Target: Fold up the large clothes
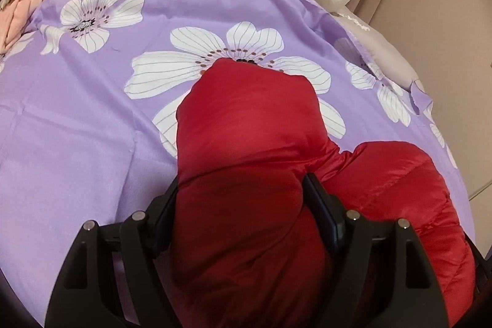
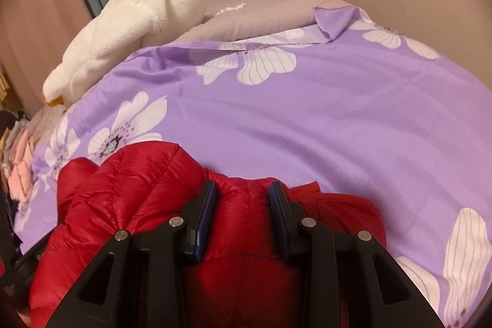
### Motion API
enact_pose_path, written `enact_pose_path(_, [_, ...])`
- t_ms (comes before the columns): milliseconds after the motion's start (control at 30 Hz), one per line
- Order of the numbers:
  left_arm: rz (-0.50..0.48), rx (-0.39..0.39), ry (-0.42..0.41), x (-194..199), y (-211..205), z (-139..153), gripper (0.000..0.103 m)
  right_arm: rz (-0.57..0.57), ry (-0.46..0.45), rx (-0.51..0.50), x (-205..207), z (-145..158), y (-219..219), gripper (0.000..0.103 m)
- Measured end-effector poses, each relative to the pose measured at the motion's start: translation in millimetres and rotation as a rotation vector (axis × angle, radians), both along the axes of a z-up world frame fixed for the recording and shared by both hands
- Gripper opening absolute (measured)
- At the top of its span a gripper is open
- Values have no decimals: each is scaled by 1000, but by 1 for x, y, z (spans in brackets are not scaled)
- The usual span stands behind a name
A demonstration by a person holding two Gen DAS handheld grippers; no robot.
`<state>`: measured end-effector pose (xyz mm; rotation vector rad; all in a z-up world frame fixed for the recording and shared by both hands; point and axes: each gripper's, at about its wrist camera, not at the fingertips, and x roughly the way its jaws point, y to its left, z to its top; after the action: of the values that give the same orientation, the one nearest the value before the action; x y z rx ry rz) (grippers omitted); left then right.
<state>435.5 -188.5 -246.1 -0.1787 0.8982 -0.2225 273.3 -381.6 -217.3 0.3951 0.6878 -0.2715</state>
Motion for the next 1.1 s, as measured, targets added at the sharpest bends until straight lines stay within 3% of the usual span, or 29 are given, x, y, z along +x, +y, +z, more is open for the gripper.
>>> enact_pose_path(300, [-1,23,-4,0,0,8,75,-3,14,-9,0,3,1,34])
enact_pose_path(467, [15,64,-96,-31,7,53,60,9,18,6,-19,25,0,37])
enact_pose_path(533, [-4,66,-89,-40,7,74,60,4,2,33,-34,38,-3,43])
enact_pose_path(600, [-17,28,-102,-54,8,94,59,-8,-27,75,-51,53,-6,50])
enact_pose_path(700, [-58,-65,-128,-81,6,112,60,12,-66,71,-68,68,-3,51])
enact_pose_path(733, [-78,-48,-124,-87,0,109,62,17,-70,57,-70,68,0,51])
enact_pose_path(833, [-114,112,-96,-97,-29,64,63,27,-25,18,-67,47,6,51])
enact_pose_path(867, [-97,116,-107,-98,-29,54,64,30,-10,22,-65,36,7,51])
enact_pose_path(967, [-49,35,-136,-101,-20,35,65,38,-77,72,-70,7,0,52])
enact_pose_path(1033, [-47,94,-169,-101,-30,32,65,24,-101,88,-71,-5,-2,52])
enact_pose_path(1100, [-41,143,-196,-100,-39,28,65,16,-96,27,-68,-8,5,52])
